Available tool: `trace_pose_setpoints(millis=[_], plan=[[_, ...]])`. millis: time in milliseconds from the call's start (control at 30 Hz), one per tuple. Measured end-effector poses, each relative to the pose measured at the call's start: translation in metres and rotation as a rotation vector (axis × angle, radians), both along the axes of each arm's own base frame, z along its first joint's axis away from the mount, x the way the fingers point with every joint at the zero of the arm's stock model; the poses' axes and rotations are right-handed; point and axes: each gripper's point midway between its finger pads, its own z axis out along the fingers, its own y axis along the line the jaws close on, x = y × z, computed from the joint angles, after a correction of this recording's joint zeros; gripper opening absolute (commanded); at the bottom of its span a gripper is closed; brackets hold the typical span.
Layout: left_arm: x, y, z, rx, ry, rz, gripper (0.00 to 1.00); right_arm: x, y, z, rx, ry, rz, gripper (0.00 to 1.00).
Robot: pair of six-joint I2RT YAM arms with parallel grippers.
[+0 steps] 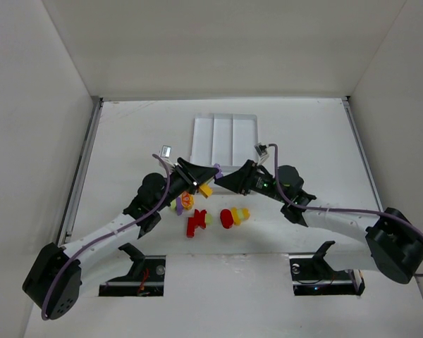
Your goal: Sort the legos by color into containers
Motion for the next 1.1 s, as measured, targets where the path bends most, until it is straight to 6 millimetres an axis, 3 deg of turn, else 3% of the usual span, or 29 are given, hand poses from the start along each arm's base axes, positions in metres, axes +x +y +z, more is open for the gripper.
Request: trace_pose_setpoints(millis=[233,1100], plan=[[-0.002,0.001,0.001,-0.005,0.004,-0.004,0.17,-0.001,-0.004,0.001,0.019,0.006,-0.01,0.32],[-0.014,0.005,-0.007,0.015,0.046,-0.076,0.31,0.003,-0.023,-0.005,-0.005,-0.002,0.029,0.31]])
